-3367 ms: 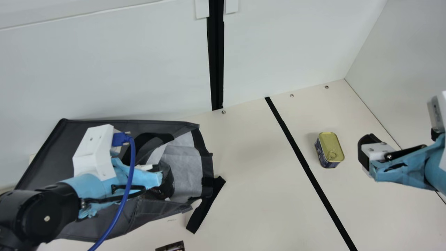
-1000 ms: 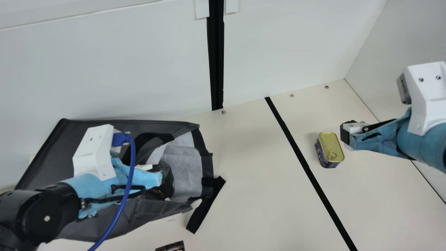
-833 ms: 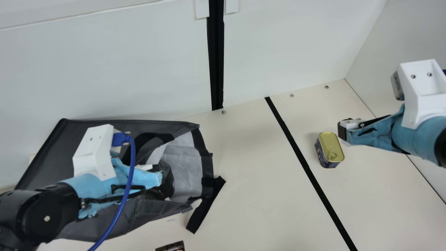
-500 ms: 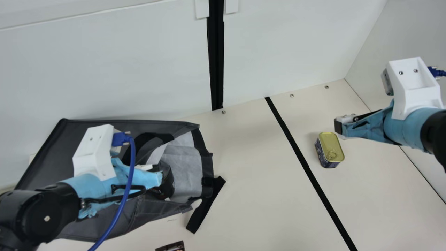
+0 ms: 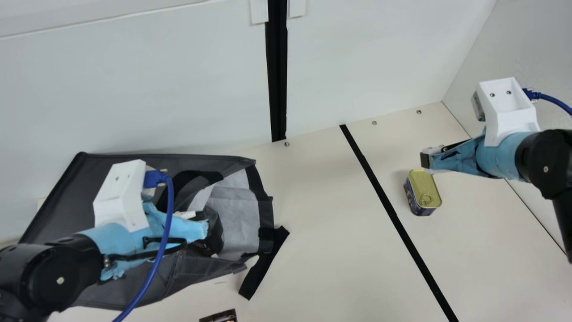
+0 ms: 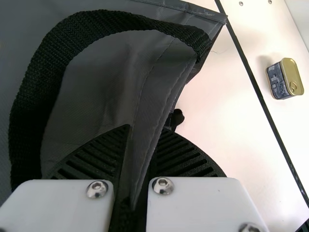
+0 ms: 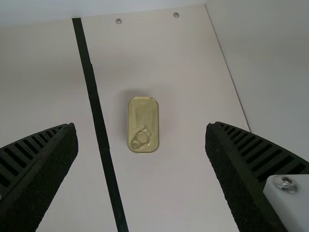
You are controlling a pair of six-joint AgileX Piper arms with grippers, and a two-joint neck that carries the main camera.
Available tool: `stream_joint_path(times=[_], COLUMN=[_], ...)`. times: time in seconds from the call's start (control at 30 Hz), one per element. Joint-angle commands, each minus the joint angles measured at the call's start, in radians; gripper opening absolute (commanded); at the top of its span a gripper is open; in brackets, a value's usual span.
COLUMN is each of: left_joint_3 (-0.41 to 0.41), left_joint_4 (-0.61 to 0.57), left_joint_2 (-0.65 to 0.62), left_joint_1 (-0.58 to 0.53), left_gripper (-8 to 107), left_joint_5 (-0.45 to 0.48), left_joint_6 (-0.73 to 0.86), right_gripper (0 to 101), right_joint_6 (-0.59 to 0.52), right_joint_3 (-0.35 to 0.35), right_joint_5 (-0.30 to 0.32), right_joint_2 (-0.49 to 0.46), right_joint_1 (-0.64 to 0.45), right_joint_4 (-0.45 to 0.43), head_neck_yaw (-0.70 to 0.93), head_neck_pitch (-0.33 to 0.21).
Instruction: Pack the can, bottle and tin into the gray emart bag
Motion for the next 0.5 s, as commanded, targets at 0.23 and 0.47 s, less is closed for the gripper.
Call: stream_joint_path(times=[0.23, 0.47], left_joint_3=[0.000, 0.000], left_joint_4=[0.000, 0.000], left_joint_2=[0.000, 0.000], left_joint_1=[0.000, 0.000], left_gripper=[10, 10], left_joint_5=[0.000, 0.000], left_joint_6=[0.000, 0.000], right_gripper=[91, 91], right_joint_6=[-0.021, -0.029], right_joint_3=[0.015, 0.028], right_joint_5=[-0.036, -0.063], right_joint_2=[0.058, 0.103], right_joint_1=[-0.016, -0.024], right_joint_4=[0.014, 0.017], head_neck_yaw=[-0.002, -0.002], head_neck_pitch=[-0.023, -0.023])
